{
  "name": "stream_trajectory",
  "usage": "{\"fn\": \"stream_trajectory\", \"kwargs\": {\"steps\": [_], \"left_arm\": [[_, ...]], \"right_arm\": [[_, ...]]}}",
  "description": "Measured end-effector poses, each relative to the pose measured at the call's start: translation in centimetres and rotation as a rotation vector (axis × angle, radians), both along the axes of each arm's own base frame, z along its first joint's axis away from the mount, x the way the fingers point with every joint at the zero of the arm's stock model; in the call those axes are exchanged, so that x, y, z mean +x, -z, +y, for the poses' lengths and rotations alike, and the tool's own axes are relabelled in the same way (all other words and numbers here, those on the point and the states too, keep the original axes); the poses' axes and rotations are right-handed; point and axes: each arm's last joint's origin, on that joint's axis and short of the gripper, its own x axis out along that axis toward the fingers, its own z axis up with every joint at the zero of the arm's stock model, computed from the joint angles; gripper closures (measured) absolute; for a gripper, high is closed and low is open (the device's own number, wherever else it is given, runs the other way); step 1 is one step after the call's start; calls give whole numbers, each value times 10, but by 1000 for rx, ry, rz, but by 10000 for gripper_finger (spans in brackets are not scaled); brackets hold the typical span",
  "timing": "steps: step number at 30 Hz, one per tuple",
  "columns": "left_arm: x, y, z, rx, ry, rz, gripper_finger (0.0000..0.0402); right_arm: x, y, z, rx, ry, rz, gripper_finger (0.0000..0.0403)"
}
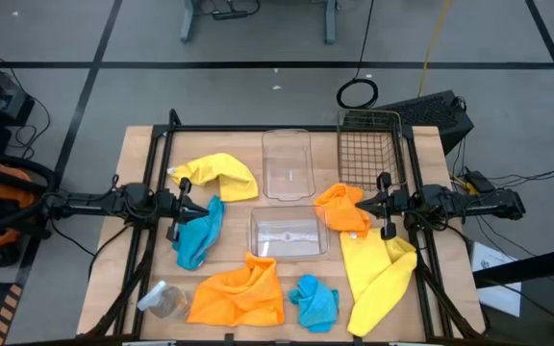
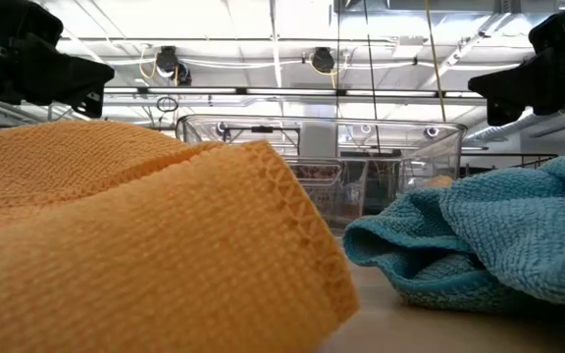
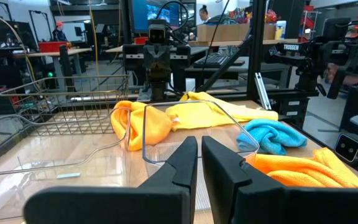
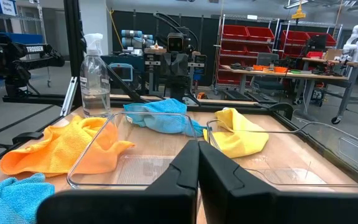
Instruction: Sort microfiber towel by color & place in baskets
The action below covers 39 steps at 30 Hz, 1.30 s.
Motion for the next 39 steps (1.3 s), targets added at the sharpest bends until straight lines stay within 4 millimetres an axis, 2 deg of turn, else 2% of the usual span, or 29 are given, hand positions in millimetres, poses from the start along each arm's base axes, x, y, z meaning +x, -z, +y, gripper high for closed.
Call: {"fn": "stream_trajectory", "kwargs": {"steps": [18, 25, 29, 35, 39], "left_arm": [[0, 0, 0, 0, 0, 0, 369], [0, 0, 0, 0, 0, 0, 369], [0, 0, 0, 0, -1, 0, 369], [0, 0, 0, 0, -1, 0, 369], [0, 0, 0, 0, 0, 0, 369]], "right_arm": [[0, 0, 0, -1, 0, 0, 403], [0, 0, 0, -81, 3, 1, 403], [0, 0, 0, -40, 2, 0, 403], [0, 0, 0, 135, -5, -2, 403], [0, 0, 0, 156, -6, -3, 403]]}}
